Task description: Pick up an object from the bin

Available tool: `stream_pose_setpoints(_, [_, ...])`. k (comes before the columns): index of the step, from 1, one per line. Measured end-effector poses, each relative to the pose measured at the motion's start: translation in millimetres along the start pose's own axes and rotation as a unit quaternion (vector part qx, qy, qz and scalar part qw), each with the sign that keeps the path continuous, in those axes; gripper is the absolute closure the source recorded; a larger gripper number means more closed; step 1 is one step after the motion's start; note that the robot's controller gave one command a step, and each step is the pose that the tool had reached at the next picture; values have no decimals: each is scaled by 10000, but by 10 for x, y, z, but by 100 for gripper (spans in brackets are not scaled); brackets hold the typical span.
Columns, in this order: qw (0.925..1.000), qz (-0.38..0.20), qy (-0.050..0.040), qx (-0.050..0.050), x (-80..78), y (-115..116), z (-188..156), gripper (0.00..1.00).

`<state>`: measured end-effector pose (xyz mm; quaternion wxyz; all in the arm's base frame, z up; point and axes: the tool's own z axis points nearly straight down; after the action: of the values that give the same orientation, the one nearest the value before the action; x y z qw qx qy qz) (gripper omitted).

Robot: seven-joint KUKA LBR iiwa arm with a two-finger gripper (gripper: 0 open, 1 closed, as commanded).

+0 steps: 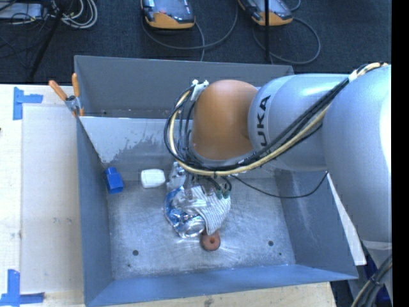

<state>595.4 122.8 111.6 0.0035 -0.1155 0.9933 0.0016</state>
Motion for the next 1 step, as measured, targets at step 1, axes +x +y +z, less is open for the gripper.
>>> stream_pose_setpoints(1, [9919, 1271, 68, 16, 41, -54, -284, 100])
